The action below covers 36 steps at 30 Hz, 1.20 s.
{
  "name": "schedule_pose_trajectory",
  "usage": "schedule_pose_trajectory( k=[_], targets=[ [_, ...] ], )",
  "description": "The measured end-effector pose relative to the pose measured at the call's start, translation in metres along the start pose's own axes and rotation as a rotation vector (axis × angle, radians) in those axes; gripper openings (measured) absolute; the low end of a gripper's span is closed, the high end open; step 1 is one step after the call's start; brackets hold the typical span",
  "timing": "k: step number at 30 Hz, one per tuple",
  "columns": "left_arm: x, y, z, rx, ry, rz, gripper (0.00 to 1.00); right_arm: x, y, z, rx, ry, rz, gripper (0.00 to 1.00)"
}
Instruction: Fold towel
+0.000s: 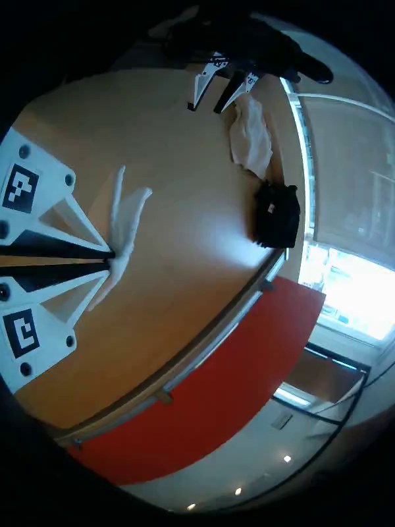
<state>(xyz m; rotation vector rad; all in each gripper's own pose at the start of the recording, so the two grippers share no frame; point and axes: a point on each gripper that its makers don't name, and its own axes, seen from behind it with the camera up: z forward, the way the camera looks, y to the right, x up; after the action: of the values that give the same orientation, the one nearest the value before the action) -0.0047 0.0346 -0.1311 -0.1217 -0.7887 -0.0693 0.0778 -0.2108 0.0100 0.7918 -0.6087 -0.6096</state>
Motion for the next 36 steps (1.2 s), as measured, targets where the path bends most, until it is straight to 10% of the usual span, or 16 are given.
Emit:
schedule_pose_trajectory(
  k=[36],
  targets=[
    [0.003,0.005,0.004,0.036,-0.025,0.028,0.92,-0.104,0.153,-0.077,-0.145,-0.102,0.067,0.04]
  ],
)
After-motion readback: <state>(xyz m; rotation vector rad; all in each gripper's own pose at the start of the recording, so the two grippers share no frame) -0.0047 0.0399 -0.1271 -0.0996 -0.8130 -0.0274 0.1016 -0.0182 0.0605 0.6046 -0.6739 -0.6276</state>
